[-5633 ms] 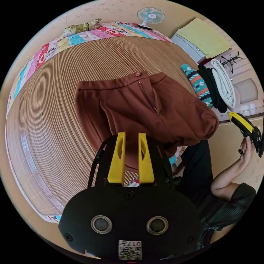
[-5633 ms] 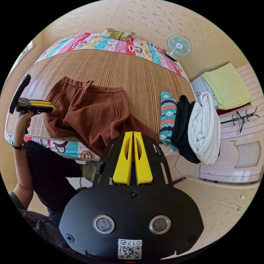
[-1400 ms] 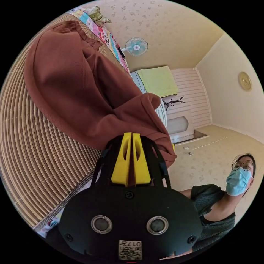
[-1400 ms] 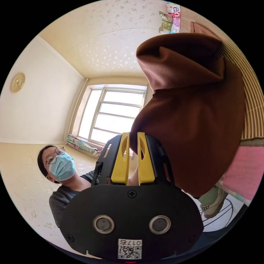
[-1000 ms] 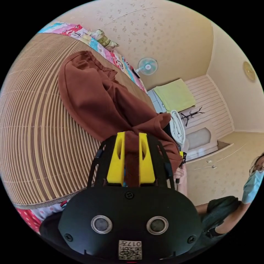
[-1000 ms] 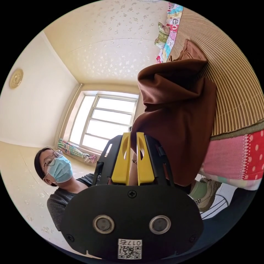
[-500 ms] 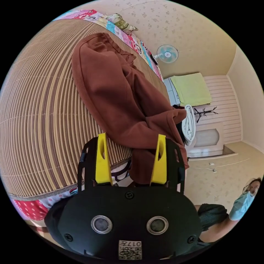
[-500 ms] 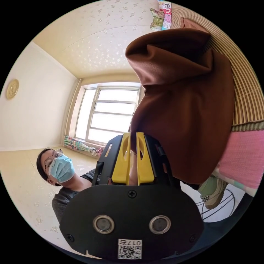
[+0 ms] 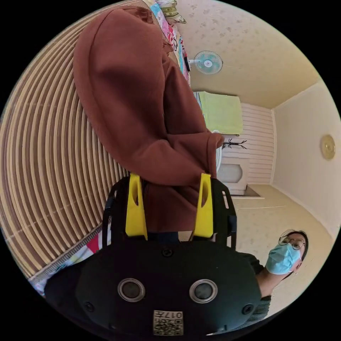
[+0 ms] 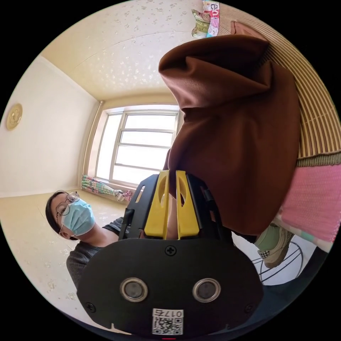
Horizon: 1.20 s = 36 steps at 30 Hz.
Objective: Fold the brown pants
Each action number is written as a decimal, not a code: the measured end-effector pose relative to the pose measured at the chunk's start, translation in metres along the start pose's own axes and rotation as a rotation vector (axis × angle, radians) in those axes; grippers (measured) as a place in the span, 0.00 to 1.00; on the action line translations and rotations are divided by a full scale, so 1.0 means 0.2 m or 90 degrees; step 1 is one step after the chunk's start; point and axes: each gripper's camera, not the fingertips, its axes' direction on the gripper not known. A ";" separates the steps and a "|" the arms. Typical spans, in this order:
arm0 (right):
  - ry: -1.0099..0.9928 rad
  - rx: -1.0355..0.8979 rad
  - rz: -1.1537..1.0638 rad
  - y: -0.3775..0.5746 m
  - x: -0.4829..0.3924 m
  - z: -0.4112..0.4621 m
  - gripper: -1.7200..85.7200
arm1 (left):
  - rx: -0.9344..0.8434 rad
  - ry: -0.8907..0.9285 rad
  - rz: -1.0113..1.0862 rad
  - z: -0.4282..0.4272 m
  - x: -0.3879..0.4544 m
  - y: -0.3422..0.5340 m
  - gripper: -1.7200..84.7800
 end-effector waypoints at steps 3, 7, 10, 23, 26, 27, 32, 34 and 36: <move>-0.011 -0.015 0.006 0.00 0.02 0.09 0.05 | 0.076 0.260 -0.118 0.06 -0.27 0.07 0.16; -0.022 -0.006 -0.011 0.00 0.02 0.16 0.05 | 0.117 0.261 -0.045 0.02 -0.20 0.10 0.02; -0.043 0.045 -0.037 0.02 -0.01 0.09 0.05 | 0.187 0.119 0.081 -0.14 0.04 0.12 0.01; 0.458 0.591 -0.040 0.53 -0.45 -0.21 0.05 | 0.758 -0.189 0.043 -0.64 0.30 0.82 0.08; 0.525 0.577 -0.077 0.50 -0.46 -0.03 0.05 | 0.791 -0.275 0.058 -0.61 0.41 0.87 0.12; 0.548 0.565 -0.091 0.47 -0.47 0.05 0.05 | 0.797 -0.300 0.084 -0.59 0.45 0.88 0.12; 0.695 0.476 -0.215 0.35 -0.56 0.49 0.05 | 0.775 -0.571 0.312 -0.18 0.86 0.82 0.02; 0.743 0.396 -0.316 0.28 -0.58 0.73 0.05 | 0.670 -0.604 0.311 -0.06 0.87 0.67 0.01; 0.759 0.312 -0.368 0.20 -0.57 0.90 0.05 | 0.539 -0.605 0.280 0.02 0.83 0.47 0.01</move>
